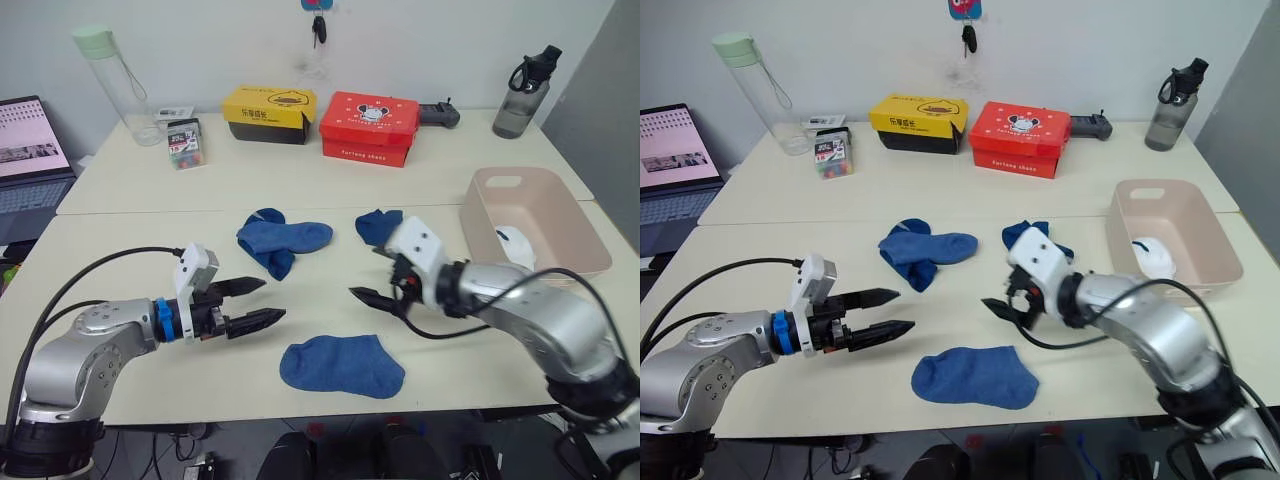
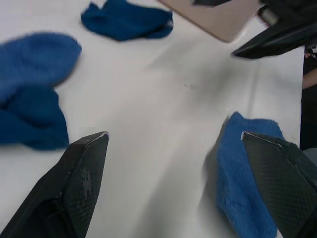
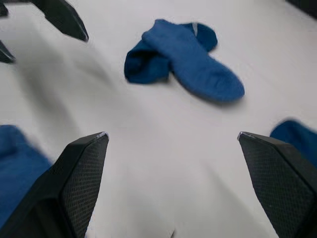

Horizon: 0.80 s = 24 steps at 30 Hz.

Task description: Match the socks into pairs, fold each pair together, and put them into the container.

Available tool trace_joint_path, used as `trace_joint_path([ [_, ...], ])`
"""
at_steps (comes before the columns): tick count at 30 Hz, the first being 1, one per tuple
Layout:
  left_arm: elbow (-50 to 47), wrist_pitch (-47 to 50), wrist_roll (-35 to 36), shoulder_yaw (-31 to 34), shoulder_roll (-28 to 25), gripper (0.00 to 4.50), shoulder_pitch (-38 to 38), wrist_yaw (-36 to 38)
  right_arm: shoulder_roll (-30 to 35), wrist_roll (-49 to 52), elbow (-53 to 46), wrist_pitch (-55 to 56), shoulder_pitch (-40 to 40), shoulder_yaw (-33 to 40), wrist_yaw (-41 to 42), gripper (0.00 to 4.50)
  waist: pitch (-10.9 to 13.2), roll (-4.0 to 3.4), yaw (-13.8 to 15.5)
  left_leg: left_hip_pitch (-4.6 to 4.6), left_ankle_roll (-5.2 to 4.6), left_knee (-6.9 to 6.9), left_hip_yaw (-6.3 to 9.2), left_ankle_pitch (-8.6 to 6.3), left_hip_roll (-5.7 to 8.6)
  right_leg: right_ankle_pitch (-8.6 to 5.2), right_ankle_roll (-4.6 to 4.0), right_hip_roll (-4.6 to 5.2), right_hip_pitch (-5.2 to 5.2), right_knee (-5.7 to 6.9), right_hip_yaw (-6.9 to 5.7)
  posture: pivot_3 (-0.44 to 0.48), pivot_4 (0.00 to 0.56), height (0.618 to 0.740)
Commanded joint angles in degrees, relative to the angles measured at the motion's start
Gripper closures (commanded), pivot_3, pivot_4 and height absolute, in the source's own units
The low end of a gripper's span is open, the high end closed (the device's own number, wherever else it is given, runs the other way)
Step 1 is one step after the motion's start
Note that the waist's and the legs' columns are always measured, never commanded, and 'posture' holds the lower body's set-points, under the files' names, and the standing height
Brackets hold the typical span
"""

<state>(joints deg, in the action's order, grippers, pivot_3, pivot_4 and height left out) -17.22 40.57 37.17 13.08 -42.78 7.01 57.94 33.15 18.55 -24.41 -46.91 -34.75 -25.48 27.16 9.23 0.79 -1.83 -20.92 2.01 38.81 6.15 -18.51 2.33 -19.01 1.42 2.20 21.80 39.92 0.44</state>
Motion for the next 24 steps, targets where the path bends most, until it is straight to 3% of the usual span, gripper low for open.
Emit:
trace_joint_path([
  [1,1.4,-6.1,-1.4,2.2,0.6,0.02,1.3,-0.6,-3.8,-12.1,10.8,10.7,-6.0,-6.3,-1.4,0.0,0.0,0.0,0.0,-0.02,0.01,0.01,-0.04,0.0,0.0,0.0,0.0,0.0,0.03,0.01,0.02,0.0,0.15,0.74],
  [9,7.4,-10.0,-2.8,3.5,0.6,0.02,4.8,-4.0,-14.3,-25.4,36.3,25.6,-14.7,-10.3,-1.3,0.0,0.0,0.0,-0.1,-0.1,0.03,0.02,-0.11,0.01,0.0,0.03,-0.05,0.0,0.24,0.06,0.05,0.0,0.15,0.74],
  [18,7.1,-10.9,-3.7,1.6,1.5,0.02,5.9,-5.8,-24.3,-32.5,65.9,38.6,-24.3,-8.7,-1.9,0.0,0.0,0.0,-1.1,-0.1,0.05,0.02,-0.14,0.03,-0.01,0.06,-0.08,-0.01,0.32,0.12,0.08,0.0,0.15,0.74],
  [21,6.6,-10.7,-3.7,1.3,1.4,0.0,5.9,-6.0,-27.1,-33.3,74.1,40.8,-27.1,-7.2,-2.2,0.61,0.0,0.0,-1.5,-0.09,0.06,0.04,-0.14,0.03,0.0,0.06,-0.08,-0.01,0.31,0.15,0.09,0.0,0.15,0.74],
  [24,6.1,-10.5,-3.5,1.2,1.3,0.0,6.0,-6.4,-28.8,-33.9,78.1,43.0,-28.7,-6.0,-1.7,1.65,0.0,0.0,-1.5,-0.08,0.08,0.03,-0.13,0.04,-0.01,0.06,-0.09,-0.01,0.32,0.17,0.09,0.0,0.15,0.74],
])
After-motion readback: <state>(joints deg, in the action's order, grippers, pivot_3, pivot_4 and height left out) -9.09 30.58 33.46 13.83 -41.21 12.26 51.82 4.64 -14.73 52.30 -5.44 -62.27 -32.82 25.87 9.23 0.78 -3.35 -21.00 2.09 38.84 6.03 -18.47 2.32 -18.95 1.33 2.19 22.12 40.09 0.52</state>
